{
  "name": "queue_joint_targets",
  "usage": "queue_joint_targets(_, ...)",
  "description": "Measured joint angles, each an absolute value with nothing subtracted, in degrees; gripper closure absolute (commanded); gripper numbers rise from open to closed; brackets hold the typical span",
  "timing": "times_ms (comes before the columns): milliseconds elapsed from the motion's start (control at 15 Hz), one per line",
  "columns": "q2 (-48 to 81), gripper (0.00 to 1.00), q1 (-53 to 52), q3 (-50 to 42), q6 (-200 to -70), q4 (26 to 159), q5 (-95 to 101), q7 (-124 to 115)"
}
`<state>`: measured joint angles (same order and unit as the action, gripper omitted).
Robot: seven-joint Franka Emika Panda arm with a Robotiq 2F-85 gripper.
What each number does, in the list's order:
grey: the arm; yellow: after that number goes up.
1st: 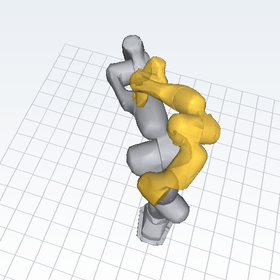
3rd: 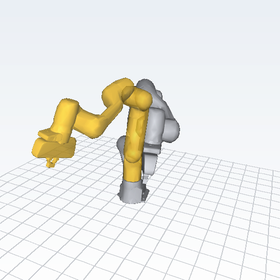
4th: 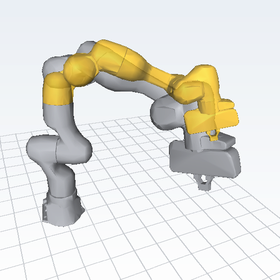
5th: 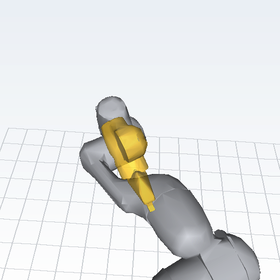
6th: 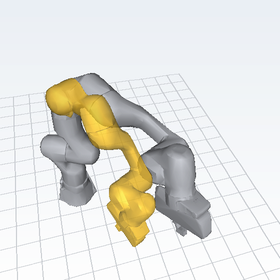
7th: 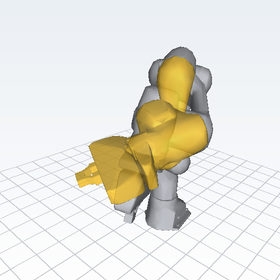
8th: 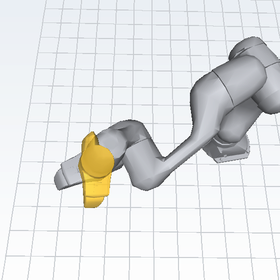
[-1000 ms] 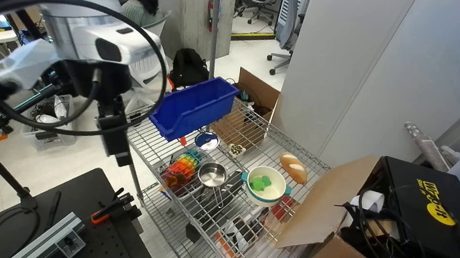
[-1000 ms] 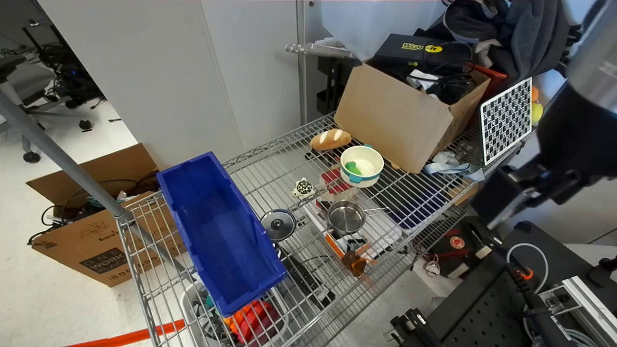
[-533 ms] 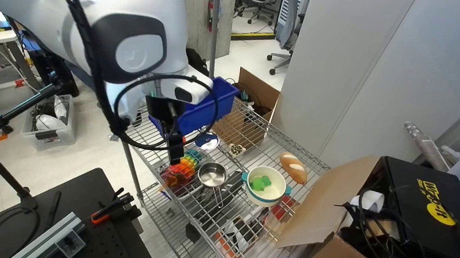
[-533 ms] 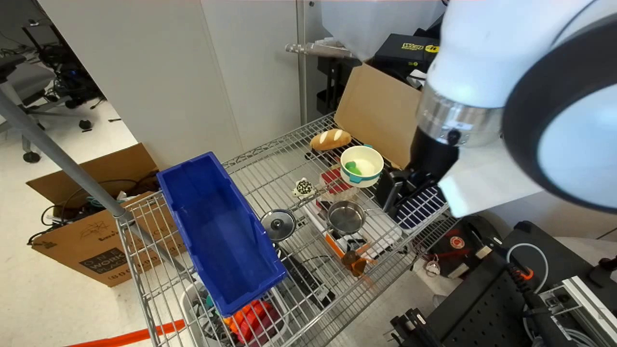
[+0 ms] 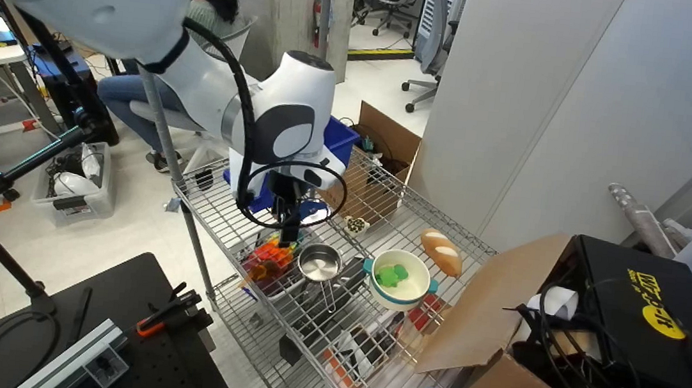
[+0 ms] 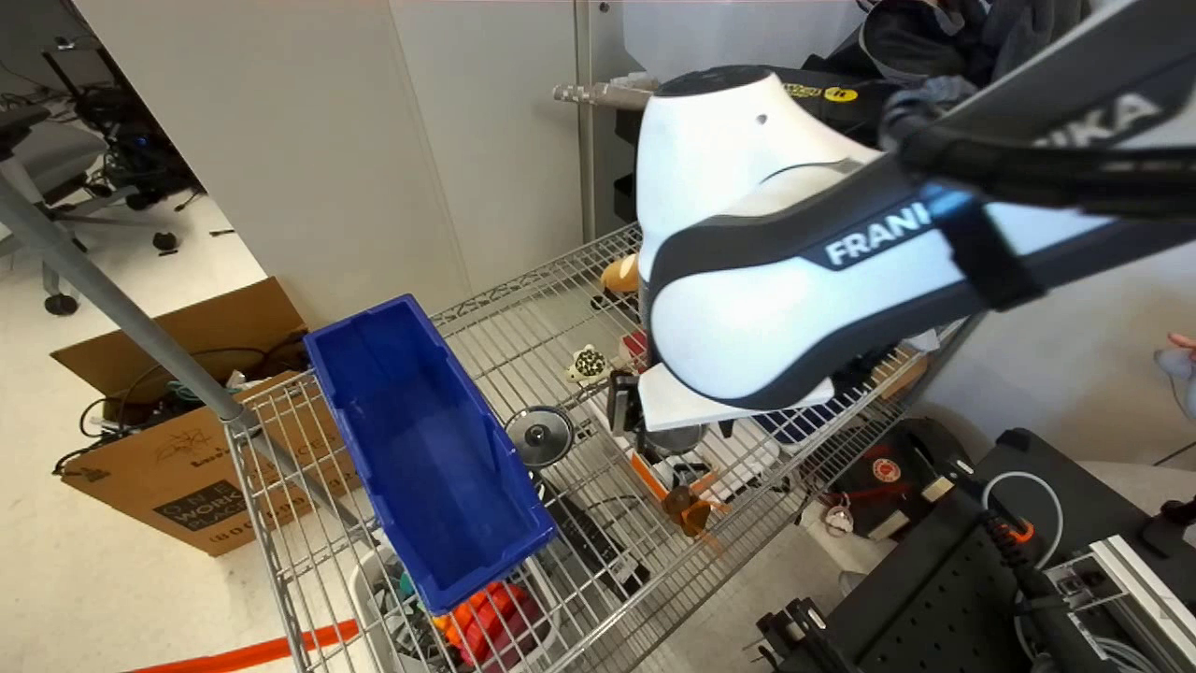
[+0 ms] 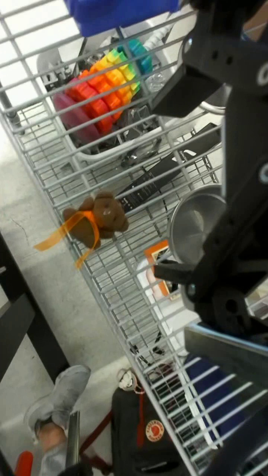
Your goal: Put the lid on the silver pot
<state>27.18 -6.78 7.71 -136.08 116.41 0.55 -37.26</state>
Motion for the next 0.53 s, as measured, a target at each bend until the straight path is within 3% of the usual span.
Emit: queue_joint_targets(533, 40.1, 0.0, -12.8, 3.9, -140.2, 100.9, -4.7, -42.1)
